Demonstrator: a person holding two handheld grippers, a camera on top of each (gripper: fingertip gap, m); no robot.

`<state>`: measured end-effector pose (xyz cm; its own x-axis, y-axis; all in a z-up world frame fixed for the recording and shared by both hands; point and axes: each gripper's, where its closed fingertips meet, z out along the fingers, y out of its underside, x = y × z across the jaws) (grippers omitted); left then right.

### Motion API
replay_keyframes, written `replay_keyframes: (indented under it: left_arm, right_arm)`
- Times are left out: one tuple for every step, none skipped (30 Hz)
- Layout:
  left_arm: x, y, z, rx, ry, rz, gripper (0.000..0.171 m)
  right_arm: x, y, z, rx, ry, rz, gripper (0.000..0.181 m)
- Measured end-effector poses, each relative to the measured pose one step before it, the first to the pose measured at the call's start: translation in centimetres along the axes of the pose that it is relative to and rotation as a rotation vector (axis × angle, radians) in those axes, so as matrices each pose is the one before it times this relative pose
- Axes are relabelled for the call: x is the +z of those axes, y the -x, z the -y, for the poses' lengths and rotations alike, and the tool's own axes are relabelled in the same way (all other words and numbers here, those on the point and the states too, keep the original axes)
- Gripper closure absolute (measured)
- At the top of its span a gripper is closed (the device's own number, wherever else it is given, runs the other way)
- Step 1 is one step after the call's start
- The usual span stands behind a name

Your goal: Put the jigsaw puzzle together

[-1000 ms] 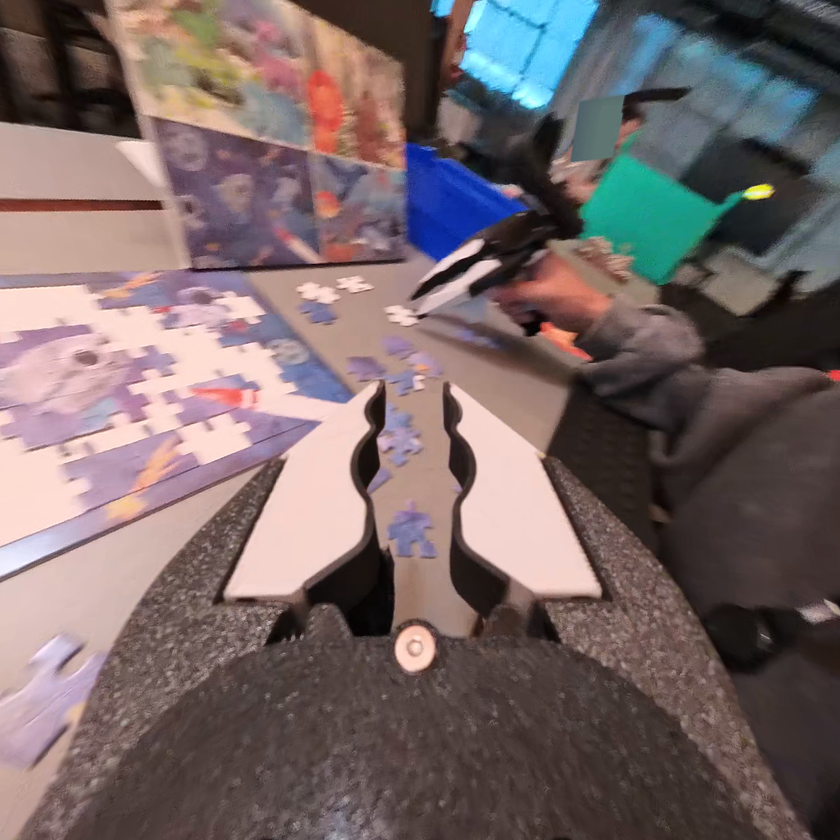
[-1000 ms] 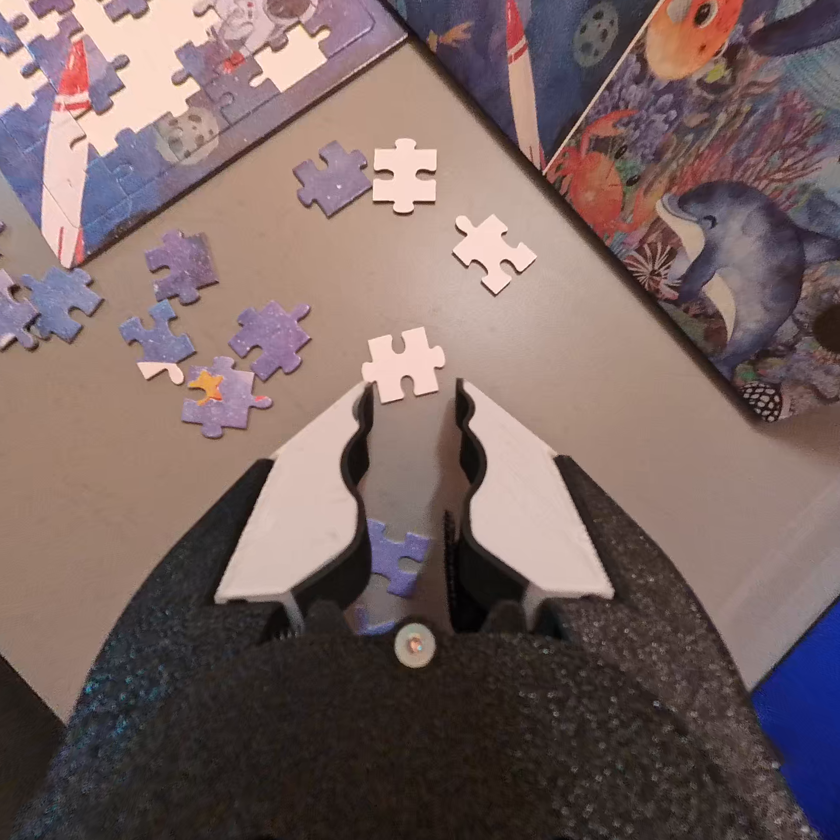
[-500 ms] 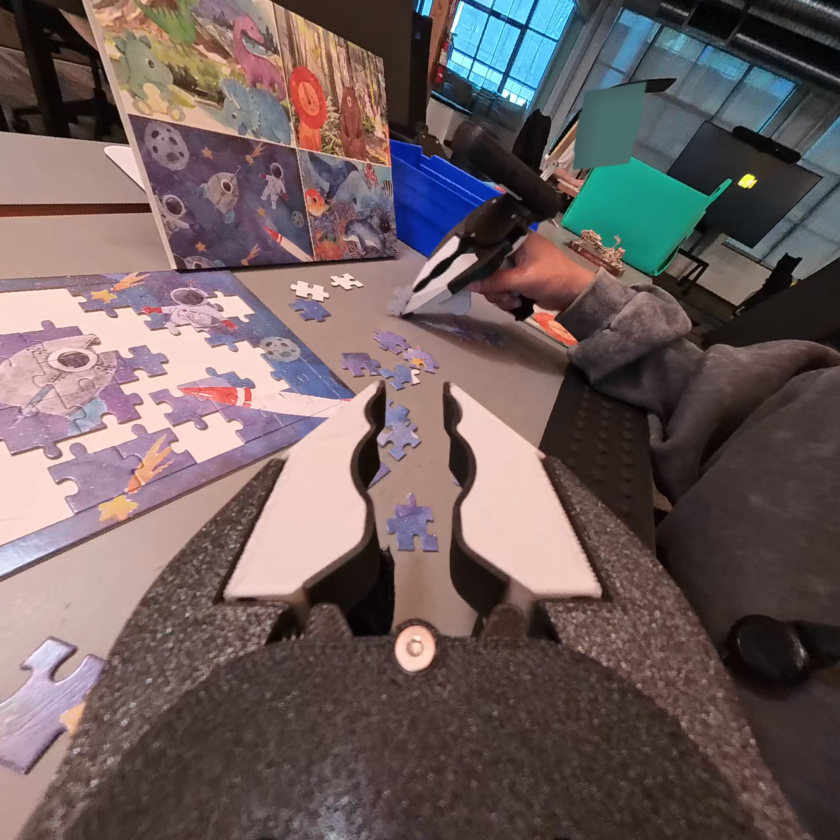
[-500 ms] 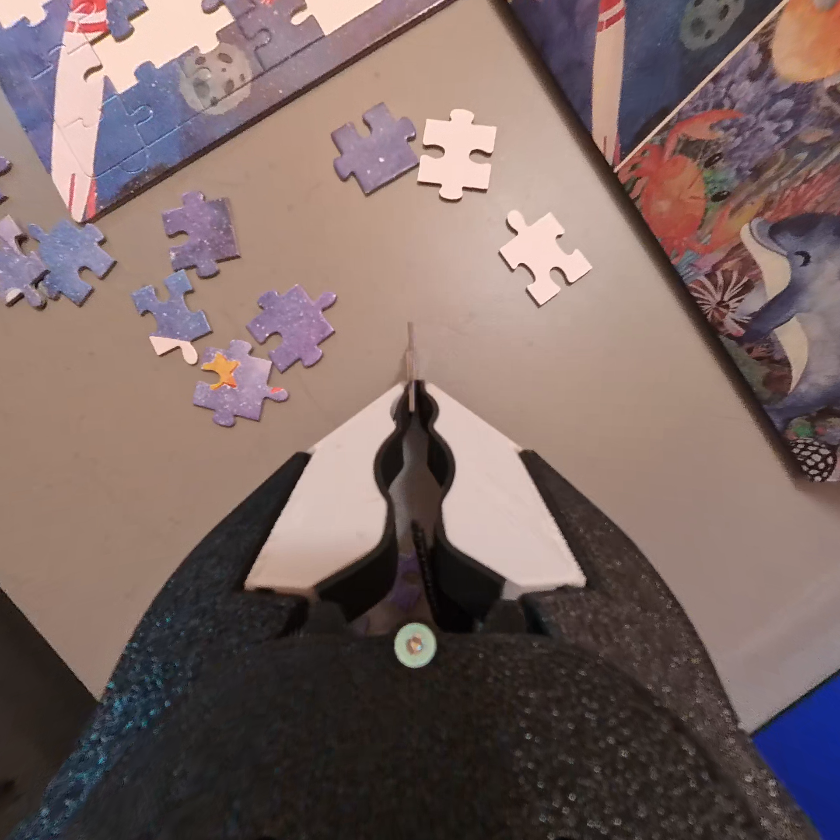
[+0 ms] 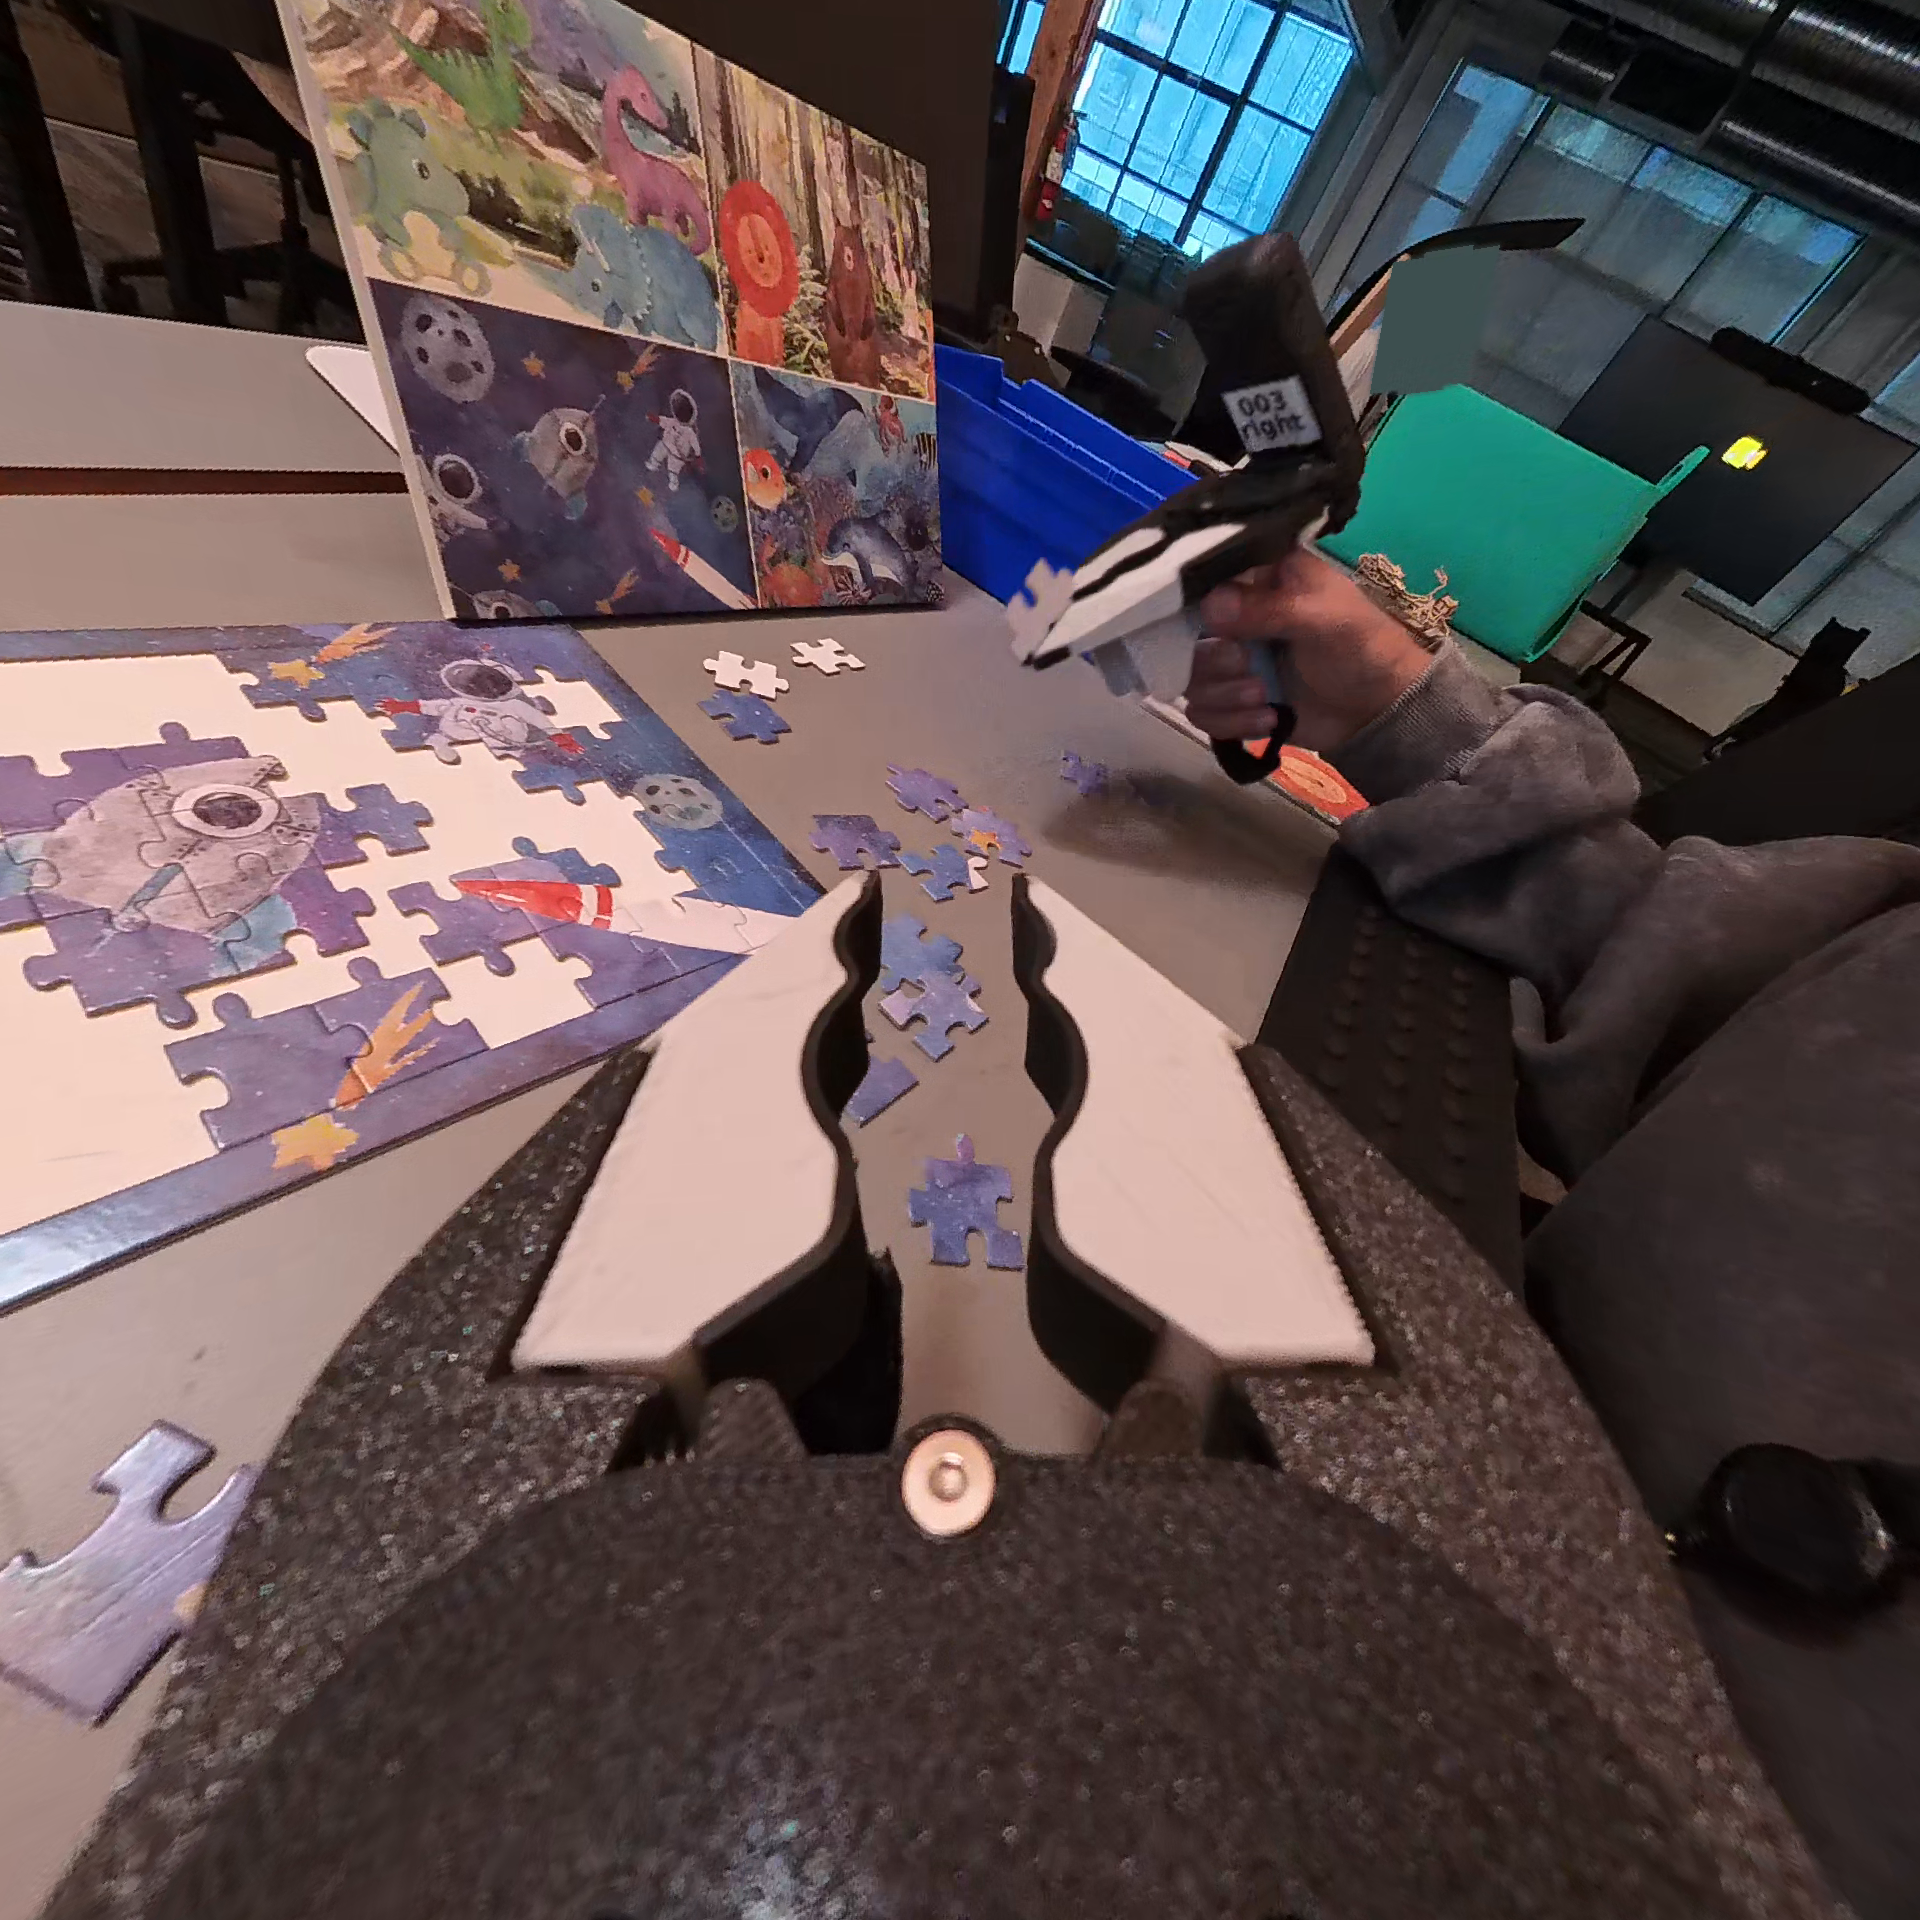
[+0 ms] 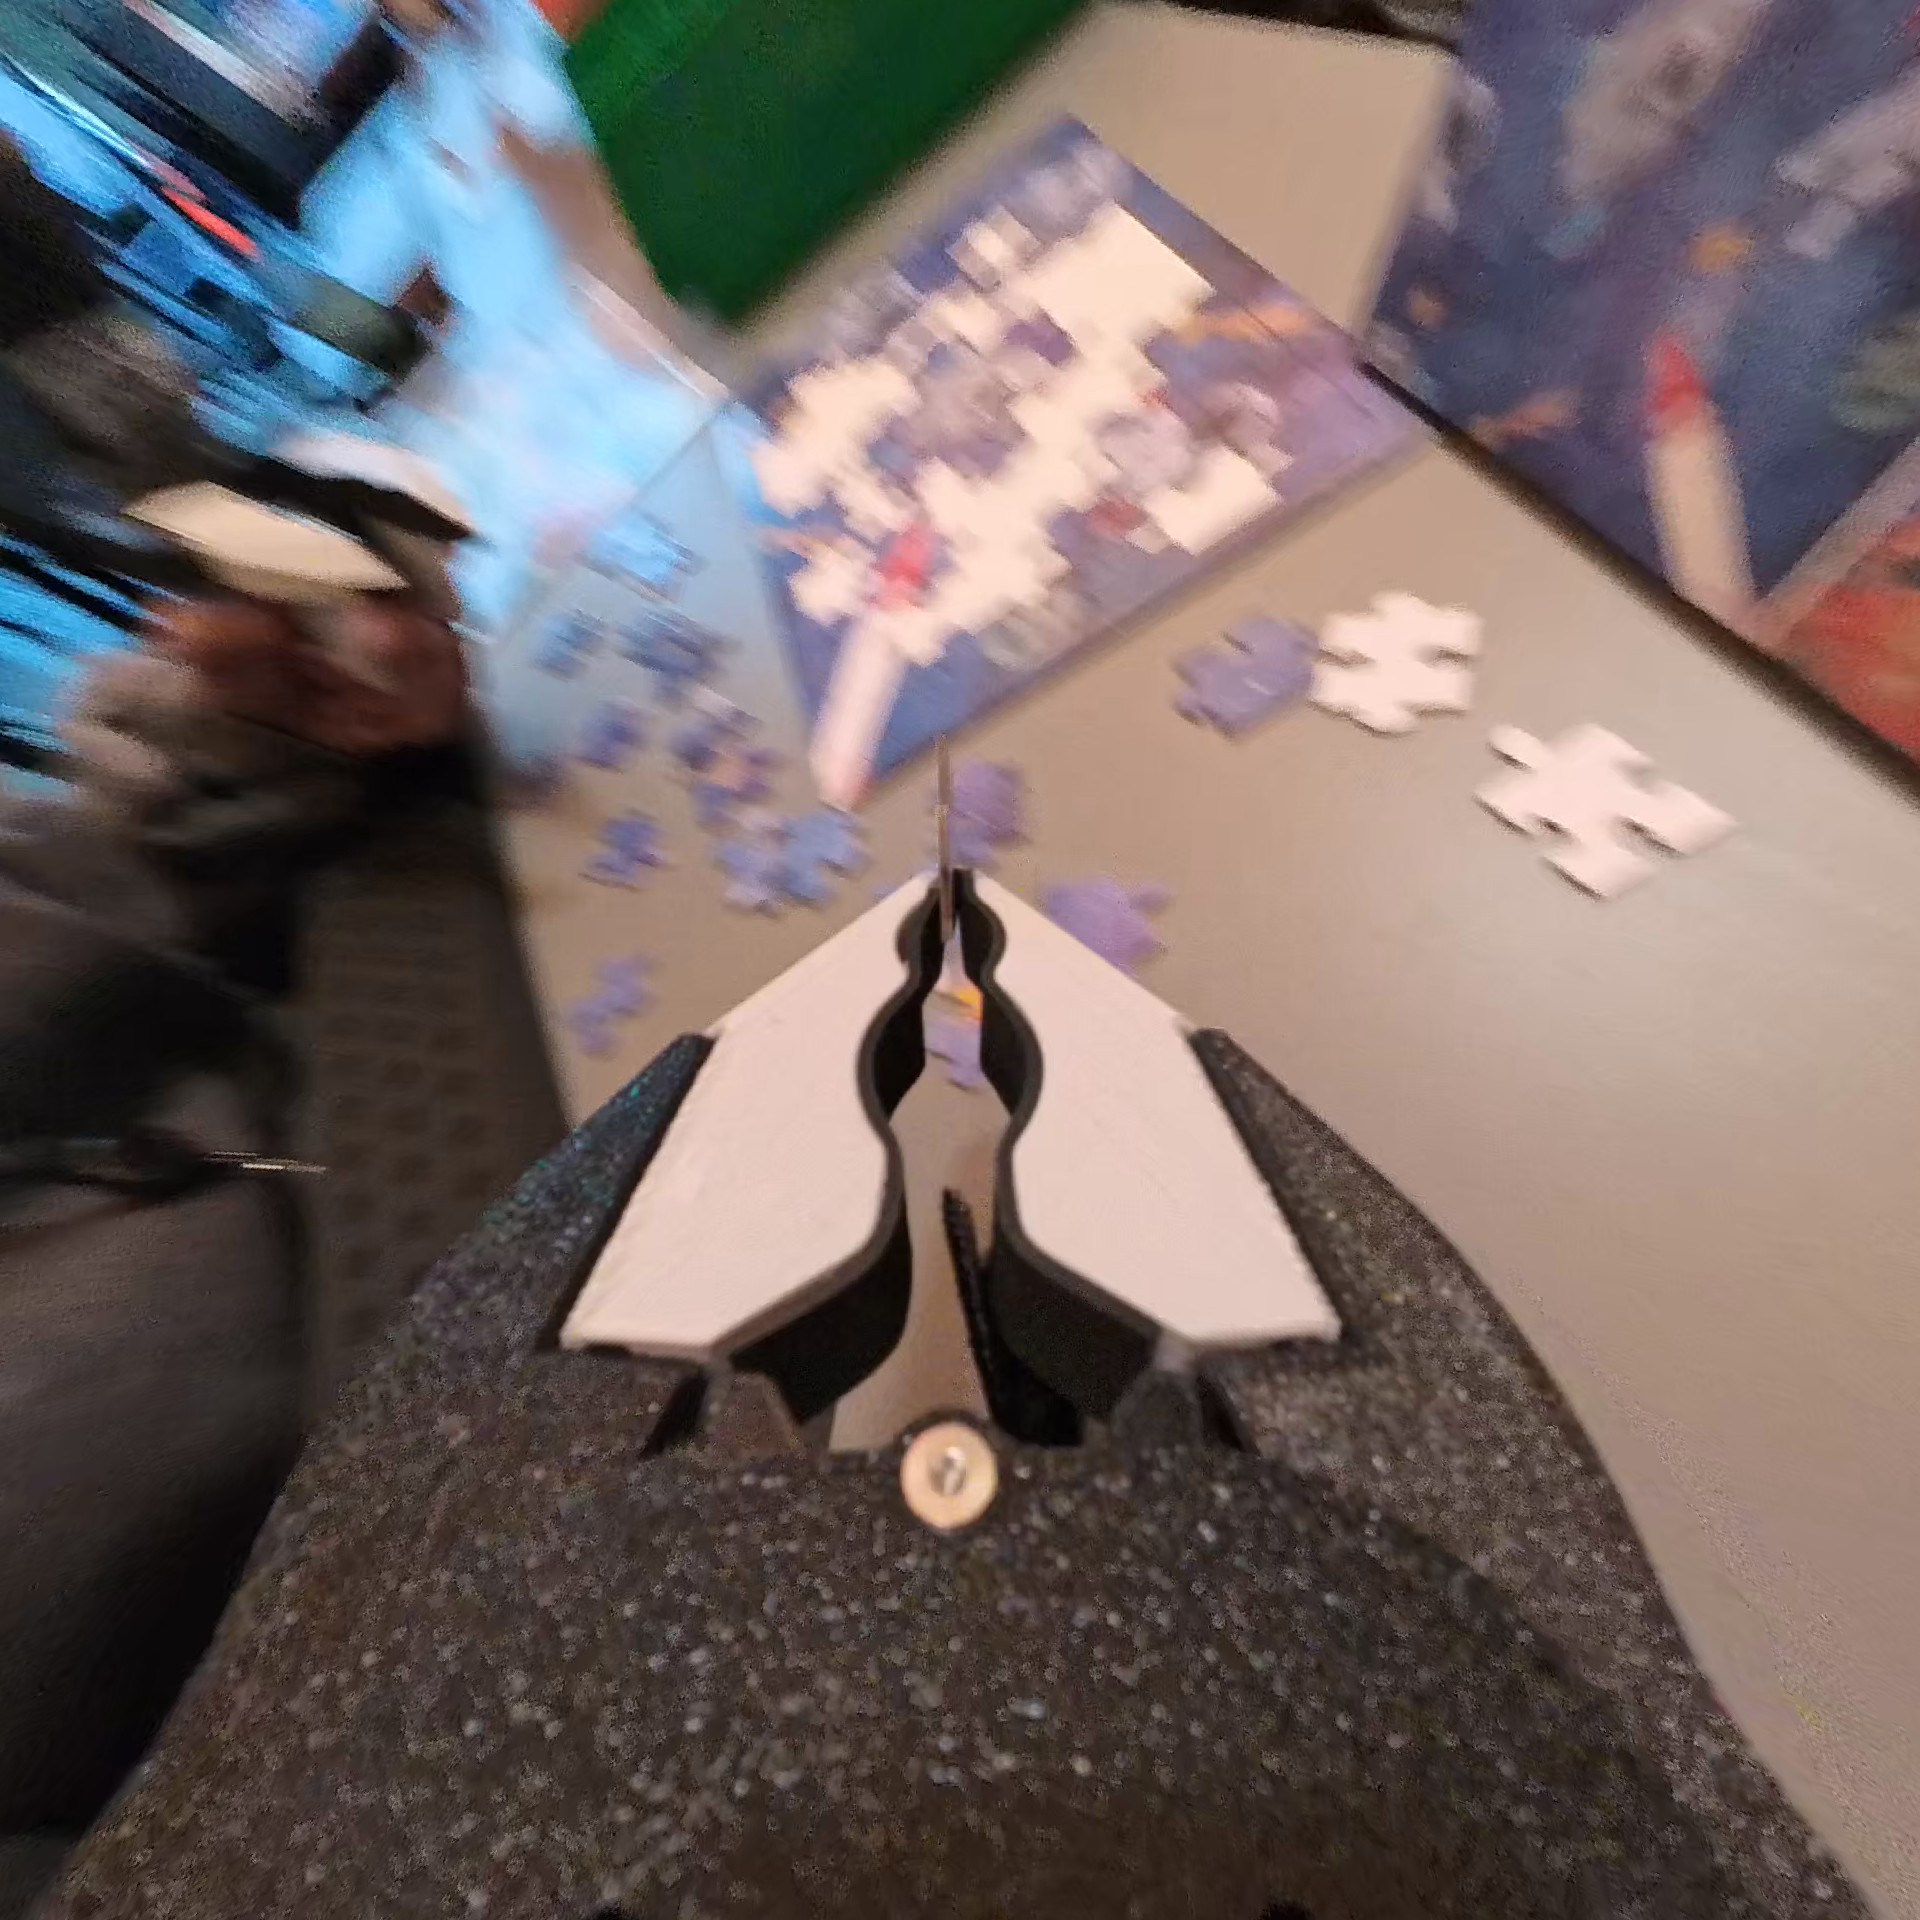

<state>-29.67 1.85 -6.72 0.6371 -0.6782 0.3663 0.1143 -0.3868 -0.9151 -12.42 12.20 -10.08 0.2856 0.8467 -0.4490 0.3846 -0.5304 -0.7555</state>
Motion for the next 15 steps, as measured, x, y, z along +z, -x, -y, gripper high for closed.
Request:
replay_keyframes:
  left_arm:
    - [0.104, -0.157, -0.026, -0.0040, 0.00452, -0.0092, 0.147]
    - [0.207, -0.287, 0.046, -0.0087, 0.00516, -0.0133, 0.147]
    - [0.330, -0.449, 0.209, -0.0252, 0.00212, -0.0200, 0.147]
    - [0.440, -0.655, 0.305, -0.0506, -0.00036, -0.0284, 0.147]
    - [0.529, -0.943, 0.311, -0.0702, -0.00011, -0.0439, 0.147]
    - [0.571, -1.204, 0.158, -0.0725, 0.00525, -0.0580, 0.146]
    - [0.545, -0.995, -0.074, -0.0649, 0.01362, -0.0418, 0.141]
    - [0.449, -0.477, -0.144, -0.0544, 0.01032, -0.0093, 0.140]
    - [0.234, -0.468, 0.052, -0.0419, -0.00948, -0.0116, 0.139]
    - [0.041, -0.796, 0.272, -0.0385, -0.02595, -0.0363, 0.136]
    - [-0.047, -0.786, 0.330, -0.0406, -0.02799, -0.0402, 0.135]
    - [-0.048, -0.445, 0.240, -0.0348, -0.01953, -0.0218, 0.135]
    - [-0.035, -0.128, 0.093, -0.0221, -0.00904, -0.0030, 0.135]
    - [-0.042, 0.018, 0.061, -0.0094, -0.00570, 0.0047, 0.135]
    - [-0.071, 0.127, 0.083, -0.0055, -0.00636, 0.0056, 0.135]
  right_arm:
    - [0.265, 1.650, 0.867, 0.0241, -0.0496, 0.0930, 0.180]
    - [0.566, 1.599, 0.598, 0.0149, -0.0349, 0.0843, 0.180]
    - [0.796, 1.466, 0.382, -0.0075, -0.0193, 0.0646, 0.180]
    - [0.998, 1.206, 0.271, -0.0563, -0.0064, 0.0177, 0.180]
    - [1.028, 0.813, 0.118, -0.1263, 0.0089, -0.0486, 0.180]
    - [0.991, 0.835, 0.201, -0.1927, 0.0253, -0.0924, 0.180]
    - [0.689, 0.327, 0.459, -0.2247, 0.0413, -0.1460, 0.180]
    - [0.228, -0.343, 0.759, -0.2370, 0.0554, -0.1883, 0.180]
    - [-0.107, -0.425, 1.004, -0.2413, 0.0513, -0.1810, 0.180]
    - [-0.279, -0.214, 1.355, -0.2228, 0.0165, -0.1456, 0.180]
    - [-0.297, -0.165, 1.416, -0.1886, -0.0075, -0.1105, 0.180]
    - [-0.194, -0.034, 1.088, -0.1309, -0.0053, -0.0716, 0.180]
    - [-0.106, 0.344, 0.846, -0.0655, -0.0125, -0.0194, 0.180]
    - [-0.086, 0.410, 0.710, -0.0130, -0.0176, 0.0033, 0.180]
    - [-0.101, 0.115, 0.598, 0.0094, -0.0209, -0.0065, 0.180]
